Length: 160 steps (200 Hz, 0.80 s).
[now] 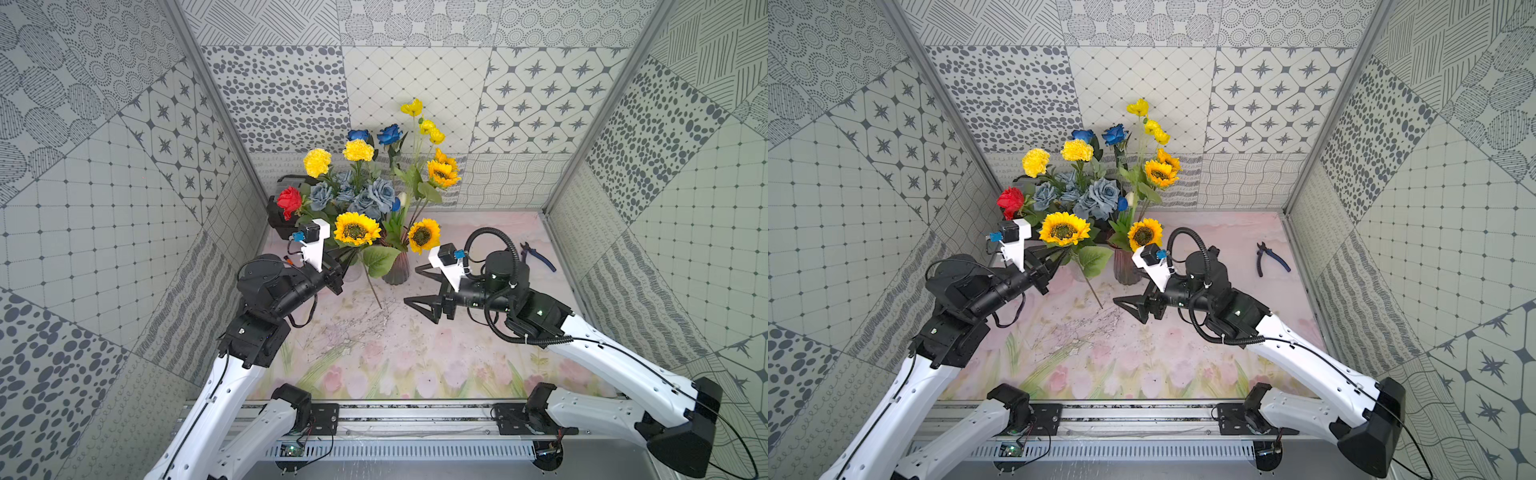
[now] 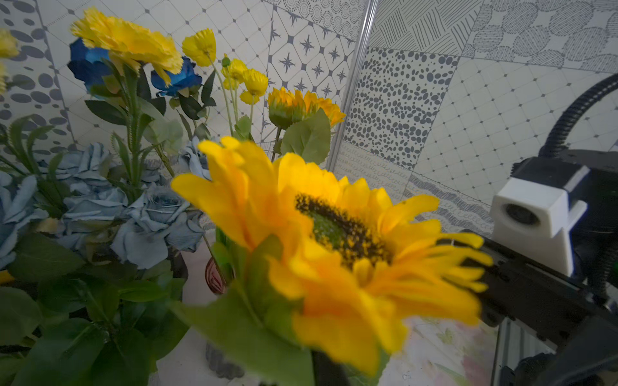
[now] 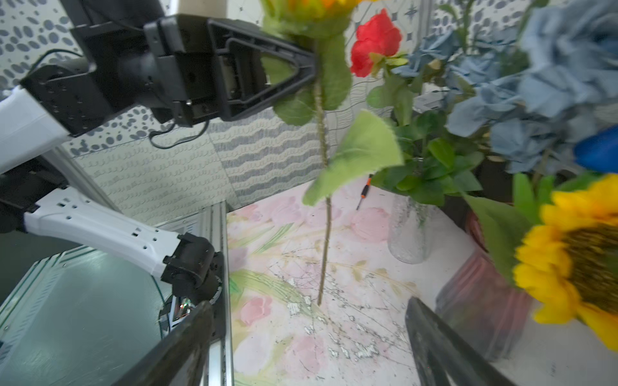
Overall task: Pick out yellow flowers from the vase
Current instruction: Place the flower at the center of the board.
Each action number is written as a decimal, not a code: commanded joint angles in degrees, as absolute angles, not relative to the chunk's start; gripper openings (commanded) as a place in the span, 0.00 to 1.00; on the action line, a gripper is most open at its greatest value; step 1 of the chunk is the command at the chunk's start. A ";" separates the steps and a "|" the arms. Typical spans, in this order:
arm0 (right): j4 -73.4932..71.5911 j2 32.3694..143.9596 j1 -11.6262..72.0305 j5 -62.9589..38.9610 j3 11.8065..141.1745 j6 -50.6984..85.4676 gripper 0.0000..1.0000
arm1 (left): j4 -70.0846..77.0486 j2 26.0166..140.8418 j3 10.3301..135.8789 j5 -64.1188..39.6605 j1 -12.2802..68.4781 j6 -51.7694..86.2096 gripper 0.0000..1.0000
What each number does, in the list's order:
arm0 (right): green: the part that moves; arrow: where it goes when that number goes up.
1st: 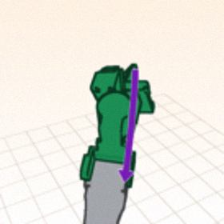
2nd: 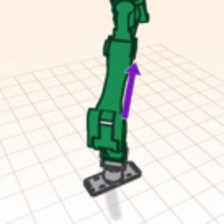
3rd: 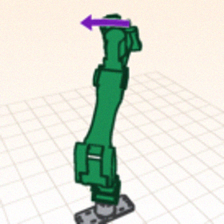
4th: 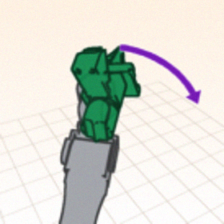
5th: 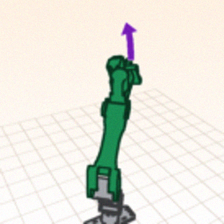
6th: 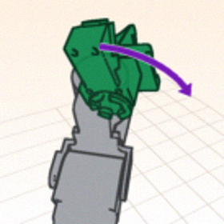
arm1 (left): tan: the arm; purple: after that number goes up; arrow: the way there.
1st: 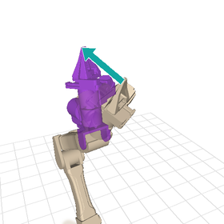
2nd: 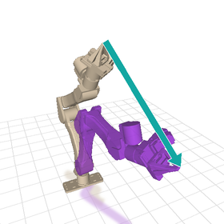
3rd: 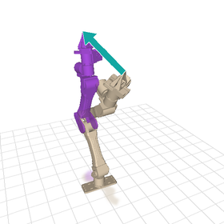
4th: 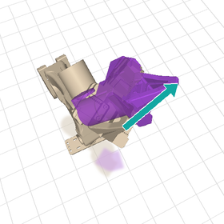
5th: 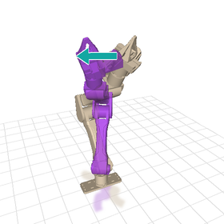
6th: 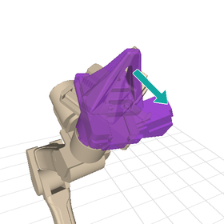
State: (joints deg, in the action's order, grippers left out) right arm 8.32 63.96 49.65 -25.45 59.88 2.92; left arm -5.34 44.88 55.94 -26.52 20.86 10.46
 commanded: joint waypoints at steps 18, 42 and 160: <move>1.18 70.67 53.81 -23.78 61.56 3.49 0.85 | 8.66 47.01 53.86 -37.81 22.19 20.88 0.05; 0.36 73.90 54.65 -20.44 62.59 2.85 0.85 | 11.89 48.35 53.56 -40.32 23.19 23.02 0.05; -0.79 75.42 54.67 -18.72 63.55 2.71 0.11 | 8.83 47.19 54.40 -39.64 26.15 18.86 0.05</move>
